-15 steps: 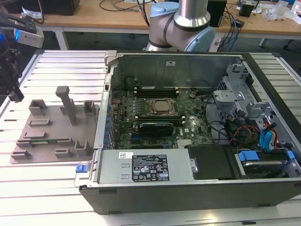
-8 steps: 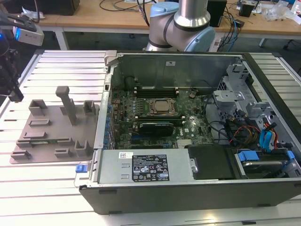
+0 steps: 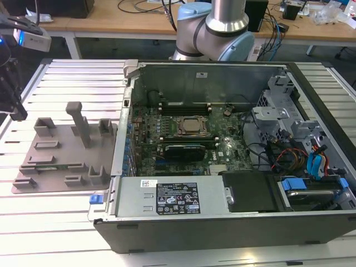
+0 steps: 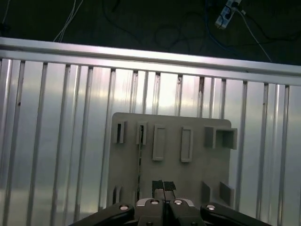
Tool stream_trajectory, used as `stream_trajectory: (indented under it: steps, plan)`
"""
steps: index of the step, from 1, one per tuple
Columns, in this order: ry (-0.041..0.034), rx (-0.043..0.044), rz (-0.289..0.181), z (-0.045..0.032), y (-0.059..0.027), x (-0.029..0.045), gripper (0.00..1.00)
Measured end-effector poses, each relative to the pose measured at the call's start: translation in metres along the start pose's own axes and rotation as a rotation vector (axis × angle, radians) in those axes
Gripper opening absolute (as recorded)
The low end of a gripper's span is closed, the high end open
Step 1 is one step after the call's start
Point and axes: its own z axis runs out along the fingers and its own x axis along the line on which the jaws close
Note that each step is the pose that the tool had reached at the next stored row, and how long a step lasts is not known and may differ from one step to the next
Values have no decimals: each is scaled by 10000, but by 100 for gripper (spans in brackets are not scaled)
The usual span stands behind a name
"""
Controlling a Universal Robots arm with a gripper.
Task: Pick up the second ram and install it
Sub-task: 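Pick up the second ram and move it above second insertion slot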
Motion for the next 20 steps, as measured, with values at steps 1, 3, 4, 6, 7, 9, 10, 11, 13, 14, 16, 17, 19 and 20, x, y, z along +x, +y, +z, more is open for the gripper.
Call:
stream_trajectory:
  steps: [1, 3, 4, 6, 7, 9, 10, 11, 13, 14, 16, 17, 19, 20]
  plan:
    - [5, -2, -113, 0, 0, 0, 11]
    - [6, -3, -134, 0, 0, 0, 11]
    - [6, -3, -135, 0, 0, 0, 11]
    - [6, -3, -138, 0, 0, 0, 11]
    - [7, -3, -141, 0, 0, 0, 29]
    - [7, -3, -142, 0, 0, 0, 36]
    - [8, 1, 72, 5, -1, 0, 36]
    - [-6, 8, 402, 12, 0, 0, 36]
    - [-28, 19, 888, 31, -12, 2, 36]
    - [-29, 19, 906, 38, -38, 5, 36]
    - [-30, 19, 917, 44, -94, 11, 36]
    - [-30, 19, 918, 45, -126, 18, 36]
    - [-32, 19, 927, 50, -156, 38, 36]
    - [-32, 18, 951, 51, -167, 72, 36]
